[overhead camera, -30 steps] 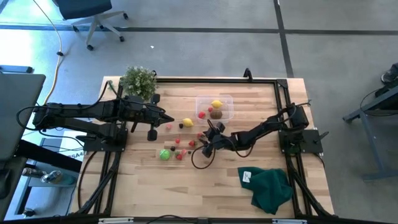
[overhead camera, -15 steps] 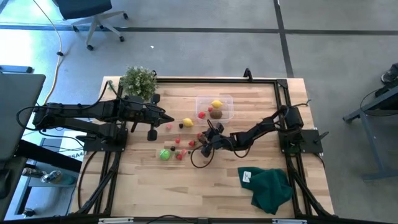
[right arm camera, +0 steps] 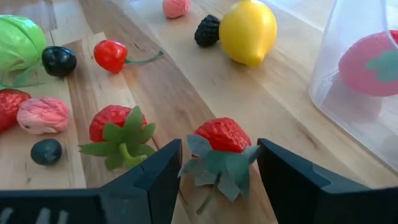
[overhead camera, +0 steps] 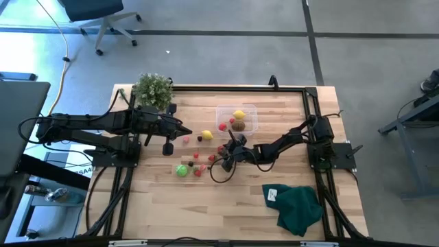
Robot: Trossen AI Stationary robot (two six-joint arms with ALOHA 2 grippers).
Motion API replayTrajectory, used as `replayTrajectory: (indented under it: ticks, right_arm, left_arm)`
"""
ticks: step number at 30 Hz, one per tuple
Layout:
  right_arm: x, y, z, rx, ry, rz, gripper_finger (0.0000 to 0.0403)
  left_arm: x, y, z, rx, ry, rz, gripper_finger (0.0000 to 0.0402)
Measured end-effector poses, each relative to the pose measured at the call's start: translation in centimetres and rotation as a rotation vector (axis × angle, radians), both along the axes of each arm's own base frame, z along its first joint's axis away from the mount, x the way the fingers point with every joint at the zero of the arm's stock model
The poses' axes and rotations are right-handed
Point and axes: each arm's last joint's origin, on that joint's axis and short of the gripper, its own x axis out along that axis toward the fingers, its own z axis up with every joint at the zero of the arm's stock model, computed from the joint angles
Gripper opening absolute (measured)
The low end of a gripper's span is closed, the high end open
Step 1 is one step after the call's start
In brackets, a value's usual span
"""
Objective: Pick and placing Produce into tupperware
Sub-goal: Put the red strawberry into the transparent bin
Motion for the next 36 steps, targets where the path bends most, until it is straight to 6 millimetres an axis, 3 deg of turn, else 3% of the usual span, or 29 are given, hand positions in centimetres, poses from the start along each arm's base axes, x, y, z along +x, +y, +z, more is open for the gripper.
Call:
replayTrajectory:
  ticks: [13, 36]
  right_arm:
    - [-0.02, 0.03, -0.06, 0.008, 0.007, 0.013, 0.0163]
    - [0.16, 0.07, 0.23, 0.014, -0.031, 0.015, 0.0136]
  left_arm:
    - [0.00, 0.00, -0.01, 0.000, 0.000, 0.000, 0.0005]
    - [0.00, -0.01, 0.00, 0.000, 0.000, 0.000, 0.0005]
